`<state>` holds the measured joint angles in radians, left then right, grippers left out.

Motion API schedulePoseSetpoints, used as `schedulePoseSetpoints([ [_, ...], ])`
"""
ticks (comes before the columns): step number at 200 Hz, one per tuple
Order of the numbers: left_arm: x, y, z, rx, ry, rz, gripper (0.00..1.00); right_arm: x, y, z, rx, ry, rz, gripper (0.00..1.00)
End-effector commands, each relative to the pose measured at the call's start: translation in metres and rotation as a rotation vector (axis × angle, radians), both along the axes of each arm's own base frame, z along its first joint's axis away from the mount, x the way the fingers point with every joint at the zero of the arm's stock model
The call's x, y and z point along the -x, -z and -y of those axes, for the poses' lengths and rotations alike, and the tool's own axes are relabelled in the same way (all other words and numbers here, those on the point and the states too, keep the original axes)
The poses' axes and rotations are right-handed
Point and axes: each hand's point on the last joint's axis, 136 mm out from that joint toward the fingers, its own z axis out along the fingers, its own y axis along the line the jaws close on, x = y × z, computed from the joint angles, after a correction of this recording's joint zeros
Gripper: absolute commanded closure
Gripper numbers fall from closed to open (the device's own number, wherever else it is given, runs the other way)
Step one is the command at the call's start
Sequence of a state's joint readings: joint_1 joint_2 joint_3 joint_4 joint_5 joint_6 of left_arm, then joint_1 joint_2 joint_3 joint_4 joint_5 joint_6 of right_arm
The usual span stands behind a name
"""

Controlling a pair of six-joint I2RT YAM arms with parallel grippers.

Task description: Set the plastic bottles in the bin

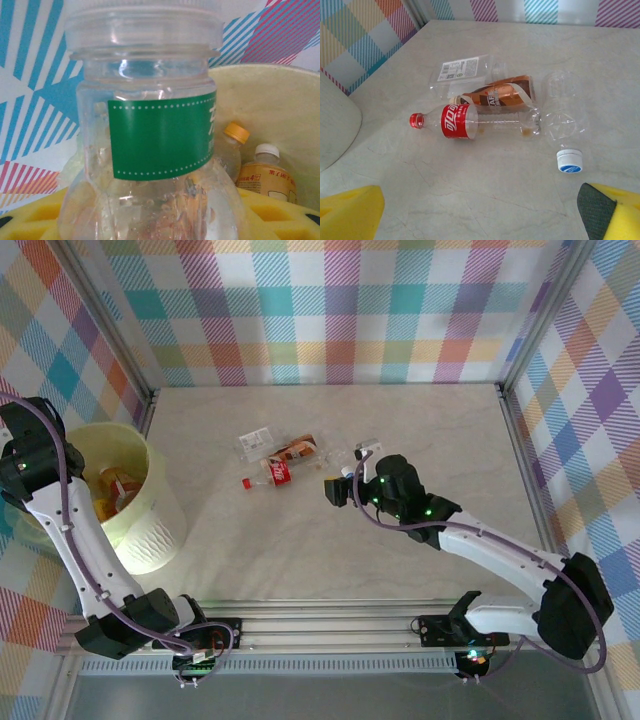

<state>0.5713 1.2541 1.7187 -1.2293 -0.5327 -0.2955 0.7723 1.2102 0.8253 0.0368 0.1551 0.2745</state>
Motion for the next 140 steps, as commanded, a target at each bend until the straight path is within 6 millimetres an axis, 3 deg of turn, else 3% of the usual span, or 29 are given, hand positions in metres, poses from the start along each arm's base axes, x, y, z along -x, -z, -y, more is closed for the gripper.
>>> schedulePoseSetpoints([
  [1,0.002,-0.001,-0.002,0.001,-0.009,-0.011,0.31,-0.004,-0.011,-0.006,-0.020,-0.016,0.021,0.00],
  [22,0.001,-0.008,-0.001,-0.009,-0.003,0.004,0.16,-0.004,-0.008,-0.006,-0.023,-0.012,0.014,0.00],
  [81,-0.014,-0.018,0.017,0.051,0.102,0.110,0.00,-0.003,-0.003,0.000,-0.012,0.007,0.012,0.00],
  [113,-0.037,-0.017,0.046,0.156,0.246,0.213,0.00,-0.004,0.001,0.000,-0.013,0.015,-0.002,0.00],
  [140,-0.057,-0.033,0.085,0.213,0.404,0.353,0.00,-0.004,0.004,0.001,-0.031,0.031,-0.022,0.00],
])
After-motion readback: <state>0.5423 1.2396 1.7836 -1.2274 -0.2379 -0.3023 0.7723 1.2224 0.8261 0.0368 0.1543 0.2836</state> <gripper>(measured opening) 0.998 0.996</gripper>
